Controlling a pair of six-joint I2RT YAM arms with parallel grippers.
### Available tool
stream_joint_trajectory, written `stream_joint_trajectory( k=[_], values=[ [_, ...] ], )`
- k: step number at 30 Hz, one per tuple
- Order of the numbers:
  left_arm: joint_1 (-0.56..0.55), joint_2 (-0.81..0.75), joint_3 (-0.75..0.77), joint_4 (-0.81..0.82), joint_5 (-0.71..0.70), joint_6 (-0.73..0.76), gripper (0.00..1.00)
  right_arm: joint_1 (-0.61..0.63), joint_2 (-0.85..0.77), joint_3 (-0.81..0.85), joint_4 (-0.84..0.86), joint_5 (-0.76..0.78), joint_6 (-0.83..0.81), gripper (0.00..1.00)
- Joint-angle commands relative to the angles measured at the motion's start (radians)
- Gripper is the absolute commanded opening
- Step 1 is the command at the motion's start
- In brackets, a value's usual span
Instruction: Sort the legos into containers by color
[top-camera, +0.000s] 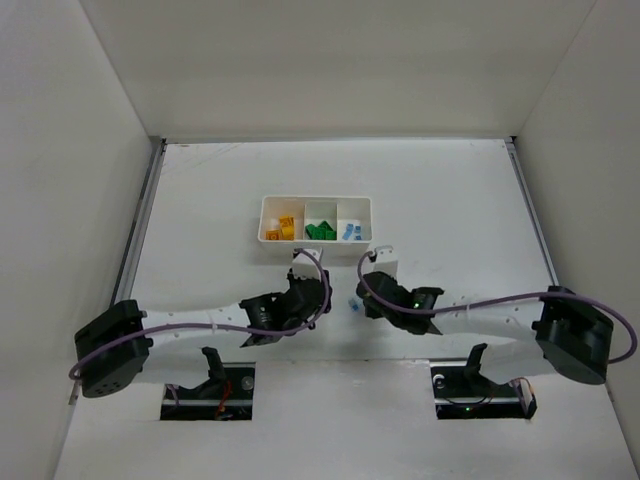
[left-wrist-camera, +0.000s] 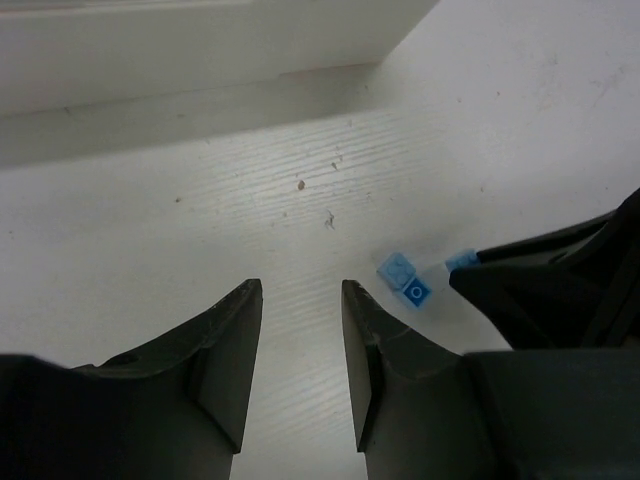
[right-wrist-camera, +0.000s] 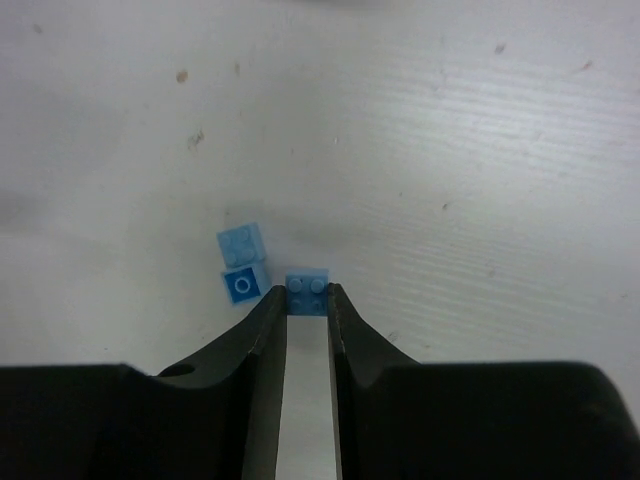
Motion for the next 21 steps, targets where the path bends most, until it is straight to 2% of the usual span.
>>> stream_joint_trajectory(
  k=[1,6,9,15,17,21],
  values=[
    [-0.036,0.009,-0.001,0.025,-0.051,-0.07,0.35,-0.062,-0.111,0.061,0.015,0.014,-0.07,0.23],
    [-0.085,0.075,0.027,0.07,-0.057,-0.094,0.39,-0.225,-0.097,0.228,0.067,-0.003,-0.202,0.23],
    [-0.119,0.11,0.044,0.095,-0.074,-0.099,0.41,-0.315,-0.006,0.329,0.133,-0.046,-0.262,0.24],
    [-0.169,0.185,0.073,0.113,-0.097,-0.13,0.44,-0.388,0.185,0.49,0.162,-0.098,-0.283,0.26],
    [-0.178,0.199,0.074,0.115,-0.109,-0.142,0.45,-0.389,0.222,0.523,0.161,-0.103,-0.285,0.31],
    [-0.192,0.248,0.103,0.127,-0.103,-0.14,0.49,-0.385,0.197,0.521,0.176,-0.103,-0.28,0.52]
  ],
)
